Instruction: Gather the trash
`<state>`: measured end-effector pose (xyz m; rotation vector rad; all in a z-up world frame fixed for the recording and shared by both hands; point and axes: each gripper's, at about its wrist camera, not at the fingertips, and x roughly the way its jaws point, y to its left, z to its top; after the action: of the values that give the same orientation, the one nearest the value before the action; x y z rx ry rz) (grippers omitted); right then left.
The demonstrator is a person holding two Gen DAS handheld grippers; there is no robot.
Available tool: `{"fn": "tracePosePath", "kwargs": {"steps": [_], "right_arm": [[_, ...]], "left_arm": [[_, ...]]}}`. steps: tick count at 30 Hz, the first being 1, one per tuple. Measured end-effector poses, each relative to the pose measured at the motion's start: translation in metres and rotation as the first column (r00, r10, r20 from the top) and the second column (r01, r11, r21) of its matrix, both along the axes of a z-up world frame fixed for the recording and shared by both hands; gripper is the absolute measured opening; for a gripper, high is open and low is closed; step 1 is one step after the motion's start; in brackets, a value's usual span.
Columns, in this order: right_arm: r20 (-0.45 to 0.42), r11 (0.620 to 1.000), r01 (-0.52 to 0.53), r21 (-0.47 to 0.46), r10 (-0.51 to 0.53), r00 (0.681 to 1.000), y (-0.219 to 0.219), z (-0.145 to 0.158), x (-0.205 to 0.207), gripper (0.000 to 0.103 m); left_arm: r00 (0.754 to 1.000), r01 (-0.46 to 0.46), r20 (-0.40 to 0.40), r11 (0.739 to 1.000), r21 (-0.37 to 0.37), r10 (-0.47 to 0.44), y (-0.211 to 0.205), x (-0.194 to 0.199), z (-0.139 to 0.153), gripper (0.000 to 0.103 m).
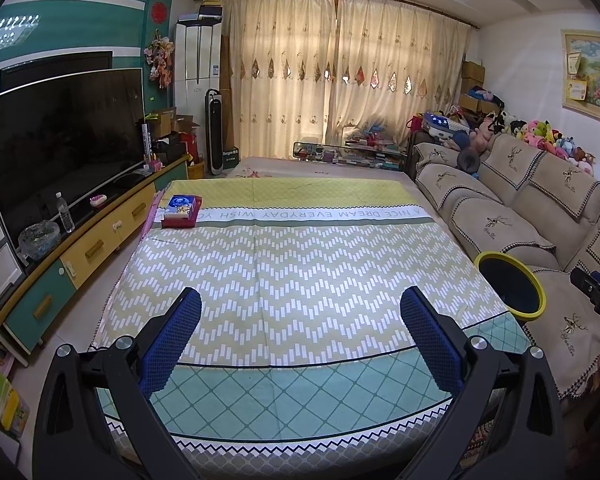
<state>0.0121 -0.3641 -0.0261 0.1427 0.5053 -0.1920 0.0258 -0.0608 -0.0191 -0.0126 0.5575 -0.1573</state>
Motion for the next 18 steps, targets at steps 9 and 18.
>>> {"fn": "tracePosePath", "kwargs": {"steps": [9, 18], "right_arm": [[-0.004, 1.000, -0.001, 0.001, 0.001, 1.000, 0.0012, -0.0022, 0.0015, 0.096], [-0.006, 1.000, -0.001, 0.003, 0.001, 1.000, 0.0010, -0.0027, 0.0022, 0.096]], "left_arm": [[1.000, 0.006, -0.007, 1.000, -0.007, -0.006, -0.0005, 0.0012, -0.0045, 0.098], [1.000, 0.007, -0.009, 1.000, -0.008, -0.007, -0.0011, 0.0013, -0.0051, 0.098]]}}
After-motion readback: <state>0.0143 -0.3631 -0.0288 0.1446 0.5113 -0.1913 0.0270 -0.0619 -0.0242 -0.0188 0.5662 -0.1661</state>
